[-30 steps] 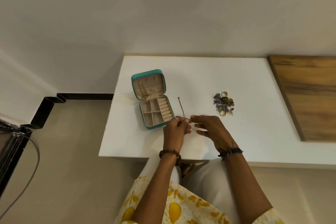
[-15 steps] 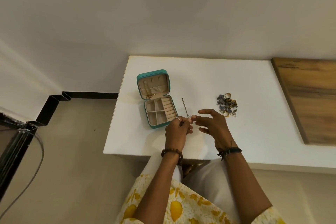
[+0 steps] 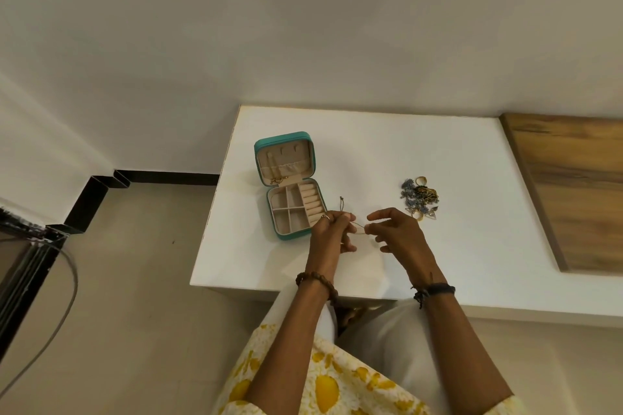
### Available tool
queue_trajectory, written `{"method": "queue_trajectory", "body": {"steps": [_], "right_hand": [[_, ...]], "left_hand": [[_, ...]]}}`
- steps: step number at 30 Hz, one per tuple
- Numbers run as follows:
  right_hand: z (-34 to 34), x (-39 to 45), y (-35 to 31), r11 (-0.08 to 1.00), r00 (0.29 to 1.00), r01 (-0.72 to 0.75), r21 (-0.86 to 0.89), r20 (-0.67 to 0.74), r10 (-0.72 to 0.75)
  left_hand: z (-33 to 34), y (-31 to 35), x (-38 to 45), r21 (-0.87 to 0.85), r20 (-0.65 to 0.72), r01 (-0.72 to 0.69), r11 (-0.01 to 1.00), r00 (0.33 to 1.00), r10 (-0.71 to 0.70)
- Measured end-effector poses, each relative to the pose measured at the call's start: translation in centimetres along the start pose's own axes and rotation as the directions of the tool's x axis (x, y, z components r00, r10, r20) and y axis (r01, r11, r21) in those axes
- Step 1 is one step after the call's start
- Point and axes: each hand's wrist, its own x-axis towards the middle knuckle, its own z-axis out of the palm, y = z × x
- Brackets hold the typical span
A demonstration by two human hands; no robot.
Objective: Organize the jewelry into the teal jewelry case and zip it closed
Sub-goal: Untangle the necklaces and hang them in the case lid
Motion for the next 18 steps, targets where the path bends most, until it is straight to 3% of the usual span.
{"method": "queue_trajectory", "body": {"steps": [3, 10, 15, 18], "right_hand": [[0.2, 0.0, 0.0, 0.977, 0.985, 0.170, -0.127, 0.034, -0.167], [0.7, -0.4, -1.0, 0.909, 0.880, 0.414, -0.042, 0.273, -0.388], [0.5, -0.6, -1.0, 0.937, 0.920, 0.348, -0.039, 0.206, -0.334], [0.3, -0.8, -1.6, 0.955, 0.944, 0.283, 0.088, 0.149, -0.293]], "left_hand": [[0.3, 0.2, -0.2, 0.074, 0.053, -0.005, 0.997, 0.999, 0.001], [0.0, 1.1, -0.7, 0.137, 0.066, -0.071, 0.988, 0.996, 0.063], [-0.6, 1.4, -0.9, 0.066, 0.010, -0.123, 0.990, 0.992, 0.123], [-0.7, 1.4, -0.9, 0.048, 0.026, -0.143, 0.989, 0.990, 0.142]]}}
